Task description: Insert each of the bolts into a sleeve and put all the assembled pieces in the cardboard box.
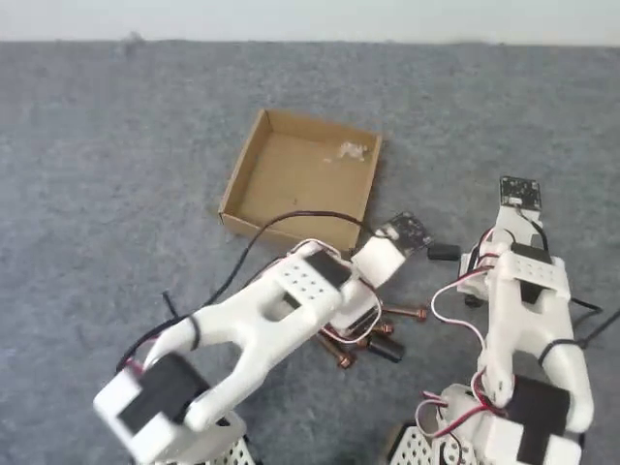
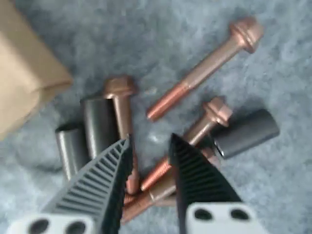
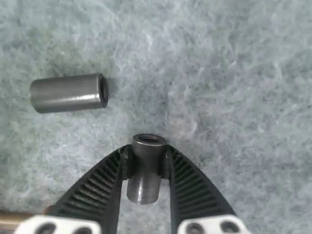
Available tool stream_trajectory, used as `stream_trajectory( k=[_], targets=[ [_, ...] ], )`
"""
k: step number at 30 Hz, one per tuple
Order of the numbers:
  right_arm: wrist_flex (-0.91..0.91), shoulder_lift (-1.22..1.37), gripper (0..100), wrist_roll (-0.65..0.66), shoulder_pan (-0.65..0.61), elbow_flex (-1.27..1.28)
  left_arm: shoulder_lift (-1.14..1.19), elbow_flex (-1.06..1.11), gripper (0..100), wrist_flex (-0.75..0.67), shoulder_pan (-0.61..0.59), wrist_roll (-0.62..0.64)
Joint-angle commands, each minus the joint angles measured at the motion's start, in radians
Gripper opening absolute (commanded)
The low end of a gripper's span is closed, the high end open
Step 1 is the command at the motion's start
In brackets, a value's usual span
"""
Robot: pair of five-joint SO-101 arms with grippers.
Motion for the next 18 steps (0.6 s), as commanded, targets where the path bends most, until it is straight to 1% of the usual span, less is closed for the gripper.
stream_trajectory(
  k=[1, 3, 5, 8, 10, 14, 17, 18],
  targets=[
    [-0.01, 0.007, 0.6, 0.003, 0.03, -0.069, 0.087, -0.134, 14, 0.034, 0.009, -0.011],
    [-0.01, 0.007, 0.6, 0.003, 0.031, -0.072, 0.127, -0.173, 14, 0.055, 0.009, -0.009],
    [-0.01, 0.007, 0.6, 0.003, 0.031, -0.072, 0.163, -0.203, 14, 0.064, 0.008, 0.025],
    [-0.008, 0.007, 0.6, 0.003, 0.031, -0.072, 0.212, -0.251, 14, 0.068, -0.029, 0.087],
    [-0.008, 0.007, 0.6, 0.003, 0.031, -0.072, 0.23, -0.274, 15, 0.071, -0.058, 0.103],
    [-0.008, 0.012, 0.6, 0.003, 0.031, -0.072, 0.236, -0.283, 15, 0.081, -0.075, 0.089],
    [-0.01, 0.015, 0.6, 0.003, 0.027, -0.072, 0.236, -0.283, 15, 0.083, -0.095, 0.014],
    [-0.01, 0.016, 0.6, 0.005, 0.025, -0.072, 0.236, -0.283, 15, 0.083, -0.098, 0.006]
  ],
)
